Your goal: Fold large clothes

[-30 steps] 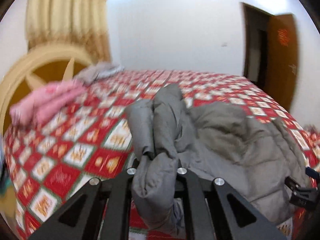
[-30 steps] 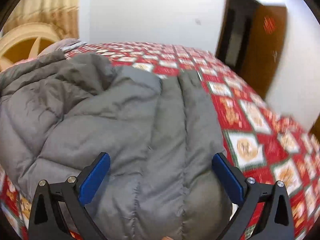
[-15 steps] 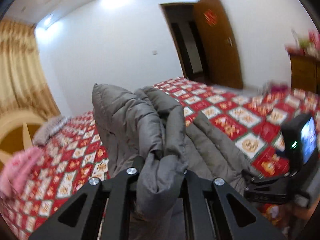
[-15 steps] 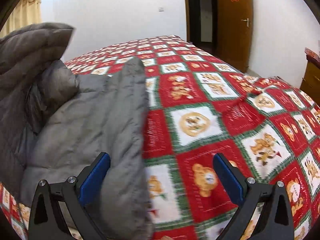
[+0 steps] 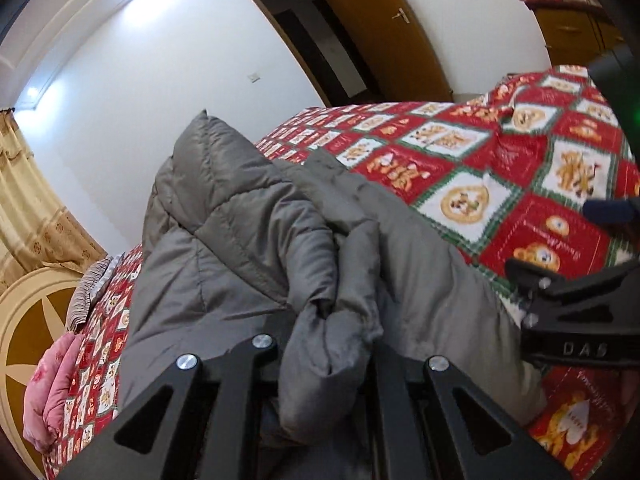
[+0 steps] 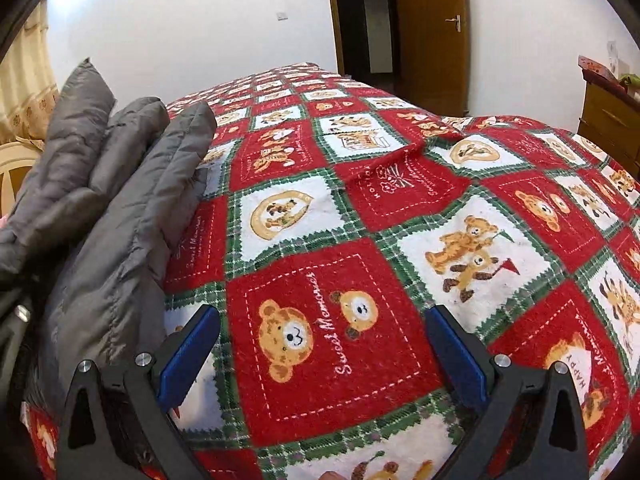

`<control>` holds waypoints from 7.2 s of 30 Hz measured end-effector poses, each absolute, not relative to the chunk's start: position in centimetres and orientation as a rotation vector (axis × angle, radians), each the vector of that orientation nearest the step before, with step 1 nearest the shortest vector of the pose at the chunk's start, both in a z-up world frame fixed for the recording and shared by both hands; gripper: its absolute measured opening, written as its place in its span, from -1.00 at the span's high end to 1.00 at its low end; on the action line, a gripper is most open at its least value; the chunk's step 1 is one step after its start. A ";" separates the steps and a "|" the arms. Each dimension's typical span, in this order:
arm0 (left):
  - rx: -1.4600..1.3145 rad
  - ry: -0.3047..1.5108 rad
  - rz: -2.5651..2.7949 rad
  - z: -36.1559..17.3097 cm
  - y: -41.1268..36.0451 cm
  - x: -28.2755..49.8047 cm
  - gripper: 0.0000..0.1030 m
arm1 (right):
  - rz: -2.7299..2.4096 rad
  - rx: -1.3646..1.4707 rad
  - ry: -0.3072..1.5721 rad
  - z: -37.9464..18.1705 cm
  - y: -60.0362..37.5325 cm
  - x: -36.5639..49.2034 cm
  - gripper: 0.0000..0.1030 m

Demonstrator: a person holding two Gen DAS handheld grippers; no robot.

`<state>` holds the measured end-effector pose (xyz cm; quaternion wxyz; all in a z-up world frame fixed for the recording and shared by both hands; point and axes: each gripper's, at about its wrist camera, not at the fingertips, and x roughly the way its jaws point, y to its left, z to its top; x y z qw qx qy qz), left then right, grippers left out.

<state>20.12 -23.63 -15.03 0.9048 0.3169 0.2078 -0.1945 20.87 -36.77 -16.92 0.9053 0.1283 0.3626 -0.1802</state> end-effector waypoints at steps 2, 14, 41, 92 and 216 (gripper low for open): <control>0.654 0.423 -0.406 -15.1 -23.5 19.9 0.81 | -0.371 0.268 0.747 -16.9 -36.9 20.9 -0.98; 0.633 0.394 -0.388 -14.2 -23.2 19.3 0.45 | -0.405 0.200 0.753 -17.7 -36.3 21.3 -0.98; 0.259 0.356 0.120 -8.0 -4.5 24.5 -1.00 | -0.406 0.198 0.760 -17.8 -36.1 21.3 -0.98; 0.087 0.852 -0.198 -14.6 -15.3 41.1 -1.00 | -0.237 0.176 0.843 -13.8 -30.3 37.7 -0.28; 0.004 0.930 -0.440 -16.7 -13.5 39.0 -0.57 | 0.182 0.622 0.764 -18.0 -36.2 39.0 0.11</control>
